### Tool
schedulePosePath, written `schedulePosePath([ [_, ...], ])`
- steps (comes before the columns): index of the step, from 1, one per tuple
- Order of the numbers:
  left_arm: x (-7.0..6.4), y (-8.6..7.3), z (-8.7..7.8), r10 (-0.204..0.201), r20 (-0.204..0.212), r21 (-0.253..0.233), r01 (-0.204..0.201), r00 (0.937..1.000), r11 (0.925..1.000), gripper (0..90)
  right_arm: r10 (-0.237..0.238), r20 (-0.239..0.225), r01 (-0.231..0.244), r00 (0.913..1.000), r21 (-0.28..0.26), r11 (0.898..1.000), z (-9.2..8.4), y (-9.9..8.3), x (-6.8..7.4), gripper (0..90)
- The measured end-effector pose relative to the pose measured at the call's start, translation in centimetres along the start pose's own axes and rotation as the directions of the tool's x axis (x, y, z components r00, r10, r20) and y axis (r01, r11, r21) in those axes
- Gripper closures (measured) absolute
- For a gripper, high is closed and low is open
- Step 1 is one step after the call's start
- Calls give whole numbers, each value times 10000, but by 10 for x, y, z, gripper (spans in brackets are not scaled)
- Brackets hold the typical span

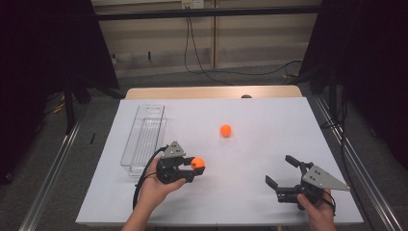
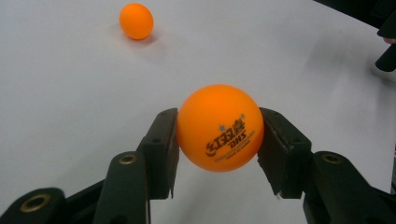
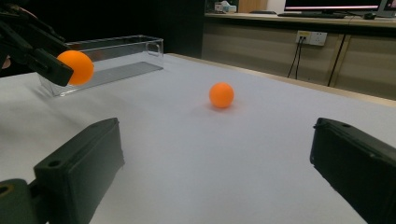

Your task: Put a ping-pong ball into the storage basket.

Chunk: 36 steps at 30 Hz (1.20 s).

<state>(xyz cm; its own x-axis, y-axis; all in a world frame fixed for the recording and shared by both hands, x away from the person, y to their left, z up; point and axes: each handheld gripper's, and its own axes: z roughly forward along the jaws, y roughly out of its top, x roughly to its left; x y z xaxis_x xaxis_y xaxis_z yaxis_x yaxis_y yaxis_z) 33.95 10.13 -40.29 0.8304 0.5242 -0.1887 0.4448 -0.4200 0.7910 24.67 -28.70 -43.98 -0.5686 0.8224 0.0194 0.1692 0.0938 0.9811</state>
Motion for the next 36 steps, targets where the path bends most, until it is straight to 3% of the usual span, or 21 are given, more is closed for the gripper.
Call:
schedulePosePath([
  [7,2,1,-4,-17,-161,-3,17,9999,10000,509,218,62,-218,9997,-73,9997,-3,-1,-1,21],
  [36,8,8,-5,-68,-107,-140,66,9999,9999,509,100,317,-99,9994,-49,9999,-17,-3,2,20],
])
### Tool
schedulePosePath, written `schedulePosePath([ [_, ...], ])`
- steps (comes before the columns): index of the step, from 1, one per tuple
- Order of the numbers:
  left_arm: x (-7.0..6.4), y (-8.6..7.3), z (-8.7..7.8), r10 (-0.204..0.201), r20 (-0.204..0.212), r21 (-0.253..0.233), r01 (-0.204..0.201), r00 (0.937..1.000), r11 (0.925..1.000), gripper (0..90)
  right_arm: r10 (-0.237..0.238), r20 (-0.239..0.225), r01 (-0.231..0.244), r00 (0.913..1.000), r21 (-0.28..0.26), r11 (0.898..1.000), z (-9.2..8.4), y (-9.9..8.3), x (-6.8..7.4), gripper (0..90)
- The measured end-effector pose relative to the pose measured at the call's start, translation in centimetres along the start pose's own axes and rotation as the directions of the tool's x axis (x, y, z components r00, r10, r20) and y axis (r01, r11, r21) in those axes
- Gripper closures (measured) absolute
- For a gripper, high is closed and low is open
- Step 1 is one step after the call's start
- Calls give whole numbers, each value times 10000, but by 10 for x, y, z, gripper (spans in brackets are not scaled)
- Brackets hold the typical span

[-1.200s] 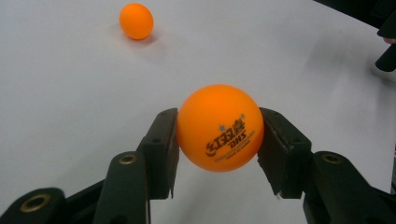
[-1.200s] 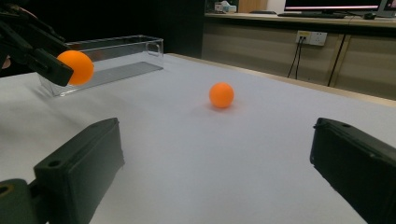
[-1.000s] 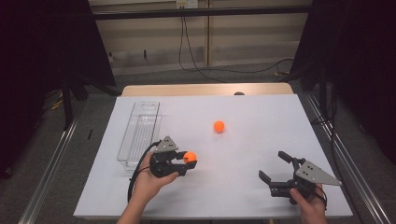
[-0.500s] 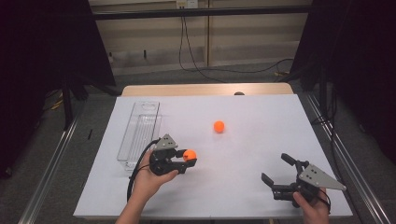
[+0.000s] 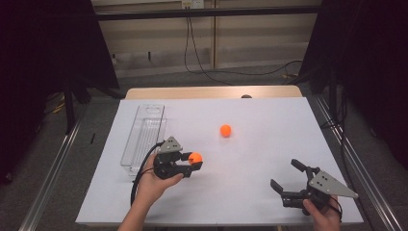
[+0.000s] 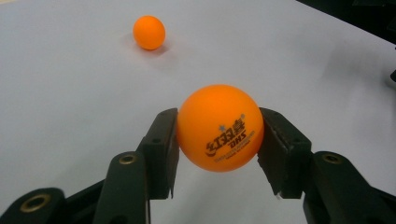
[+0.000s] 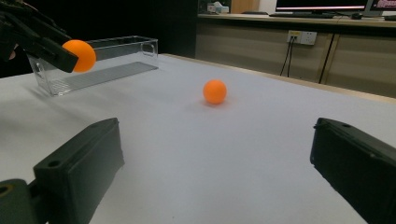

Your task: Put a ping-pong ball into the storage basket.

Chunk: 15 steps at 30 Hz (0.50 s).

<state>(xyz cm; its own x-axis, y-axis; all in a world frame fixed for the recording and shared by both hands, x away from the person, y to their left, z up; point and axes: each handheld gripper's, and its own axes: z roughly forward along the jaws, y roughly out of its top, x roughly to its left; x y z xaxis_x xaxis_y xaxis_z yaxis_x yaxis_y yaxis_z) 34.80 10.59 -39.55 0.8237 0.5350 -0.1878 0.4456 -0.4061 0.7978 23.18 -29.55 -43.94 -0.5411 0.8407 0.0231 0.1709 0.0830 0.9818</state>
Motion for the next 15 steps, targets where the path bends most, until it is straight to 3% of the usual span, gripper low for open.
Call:
schedulePosePath([
  [15,6,4,-2,-185,-85,-74,184,9998,9998,509,17,31,-17,10000,47,10000,-1,-2,-3,19],
])
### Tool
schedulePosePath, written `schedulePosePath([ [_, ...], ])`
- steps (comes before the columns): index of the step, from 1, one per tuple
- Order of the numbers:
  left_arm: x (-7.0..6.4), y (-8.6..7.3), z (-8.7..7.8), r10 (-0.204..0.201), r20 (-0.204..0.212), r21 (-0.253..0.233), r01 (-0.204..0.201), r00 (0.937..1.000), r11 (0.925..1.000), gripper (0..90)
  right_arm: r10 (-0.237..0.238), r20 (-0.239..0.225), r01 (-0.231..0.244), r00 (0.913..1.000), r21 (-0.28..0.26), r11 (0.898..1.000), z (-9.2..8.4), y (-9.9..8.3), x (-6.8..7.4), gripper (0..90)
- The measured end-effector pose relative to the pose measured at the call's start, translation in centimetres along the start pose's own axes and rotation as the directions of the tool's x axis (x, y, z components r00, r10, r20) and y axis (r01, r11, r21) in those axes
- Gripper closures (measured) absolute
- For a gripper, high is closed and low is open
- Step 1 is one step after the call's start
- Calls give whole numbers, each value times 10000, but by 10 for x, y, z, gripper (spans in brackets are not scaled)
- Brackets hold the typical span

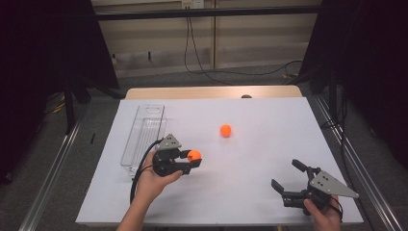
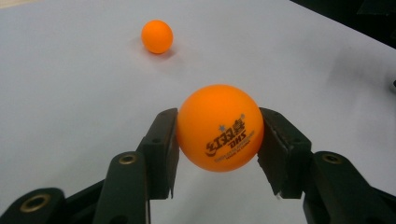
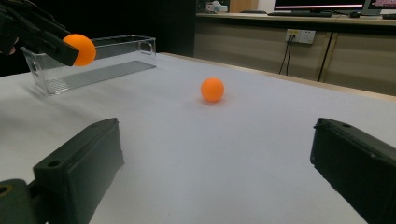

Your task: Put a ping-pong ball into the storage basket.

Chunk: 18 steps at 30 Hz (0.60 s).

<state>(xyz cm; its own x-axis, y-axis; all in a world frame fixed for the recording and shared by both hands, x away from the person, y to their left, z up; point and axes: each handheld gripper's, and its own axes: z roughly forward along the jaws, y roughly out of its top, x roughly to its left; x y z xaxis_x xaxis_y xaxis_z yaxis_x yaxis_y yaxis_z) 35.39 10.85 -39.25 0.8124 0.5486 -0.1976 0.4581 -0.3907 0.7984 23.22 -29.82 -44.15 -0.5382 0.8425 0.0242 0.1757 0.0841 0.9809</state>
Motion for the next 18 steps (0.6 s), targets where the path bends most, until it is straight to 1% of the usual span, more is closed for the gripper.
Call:
schedulePosePath([
  [5,1,0,-3,-89,3,-8,89,10000,10000,509,13,-21,-14,10000,-26,10000,3,0,0,19],
  [12,3,0,-9,-141,-119,-41,140,9998,9999,509,-98,-91,99,9999,11,10000,6,1,1,19],
  [18,2,1,-9,-167,-51,-41,166,9998,9999,509,-84,-33,84,10000,11,10000,4,0,1,19],
])
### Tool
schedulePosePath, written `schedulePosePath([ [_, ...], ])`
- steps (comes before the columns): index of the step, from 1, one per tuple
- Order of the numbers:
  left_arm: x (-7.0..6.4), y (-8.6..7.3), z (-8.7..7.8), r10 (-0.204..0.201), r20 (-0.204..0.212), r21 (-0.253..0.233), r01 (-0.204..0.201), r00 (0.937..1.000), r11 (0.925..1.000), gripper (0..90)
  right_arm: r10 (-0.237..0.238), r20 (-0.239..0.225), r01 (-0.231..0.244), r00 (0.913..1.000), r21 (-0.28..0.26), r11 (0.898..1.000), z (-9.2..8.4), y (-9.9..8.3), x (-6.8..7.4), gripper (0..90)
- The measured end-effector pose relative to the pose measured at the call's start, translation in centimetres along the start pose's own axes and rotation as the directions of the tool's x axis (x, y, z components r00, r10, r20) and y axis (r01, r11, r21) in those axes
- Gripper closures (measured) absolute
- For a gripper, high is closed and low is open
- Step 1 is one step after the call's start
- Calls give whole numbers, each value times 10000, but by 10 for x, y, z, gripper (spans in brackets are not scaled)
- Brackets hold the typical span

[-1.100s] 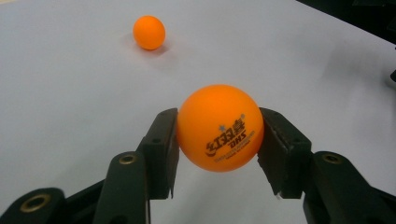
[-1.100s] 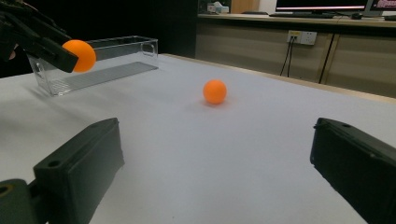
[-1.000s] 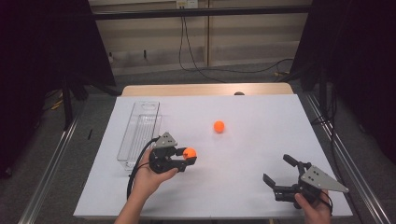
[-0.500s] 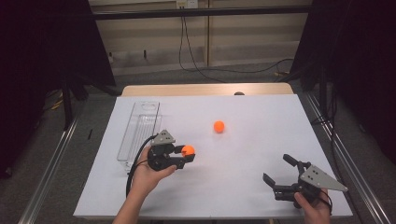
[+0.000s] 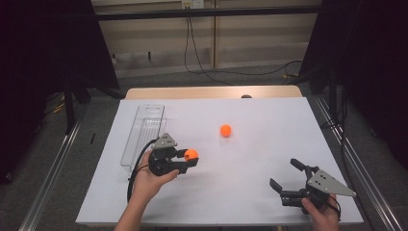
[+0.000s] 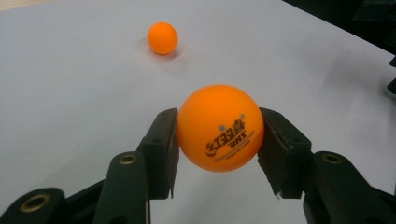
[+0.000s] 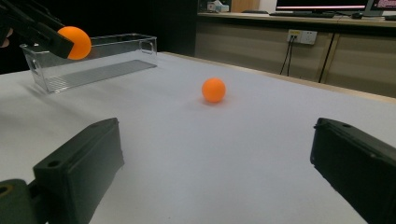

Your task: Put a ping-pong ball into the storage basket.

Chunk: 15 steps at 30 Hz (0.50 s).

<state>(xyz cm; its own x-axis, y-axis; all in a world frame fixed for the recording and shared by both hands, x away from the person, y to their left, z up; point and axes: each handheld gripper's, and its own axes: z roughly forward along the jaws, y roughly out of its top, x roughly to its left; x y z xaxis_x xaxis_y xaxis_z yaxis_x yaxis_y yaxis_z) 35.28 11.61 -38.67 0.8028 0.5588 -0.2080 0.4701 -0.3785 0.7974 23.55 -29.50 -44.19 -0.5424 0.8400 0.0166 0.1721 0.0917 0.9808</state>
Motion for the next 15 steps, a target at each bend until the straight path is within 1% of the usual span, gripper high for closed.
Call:
schedulePosePath([
  [3,0,1,0,-1,-89,119,2,10000,9999,509,-2,20,2,10000,-17,10000,0,0,-1,19],
  [5,0,1,0,-64,-46,83,64,10000,9999,509,-35,-7,35,10000,-7,10000,1,0,-1,19],
  [15,2,1,-3,-72,-178,51,72,9998,10000,509,56,47,-56,10000,29,10000,2,-1,-2,17],
])
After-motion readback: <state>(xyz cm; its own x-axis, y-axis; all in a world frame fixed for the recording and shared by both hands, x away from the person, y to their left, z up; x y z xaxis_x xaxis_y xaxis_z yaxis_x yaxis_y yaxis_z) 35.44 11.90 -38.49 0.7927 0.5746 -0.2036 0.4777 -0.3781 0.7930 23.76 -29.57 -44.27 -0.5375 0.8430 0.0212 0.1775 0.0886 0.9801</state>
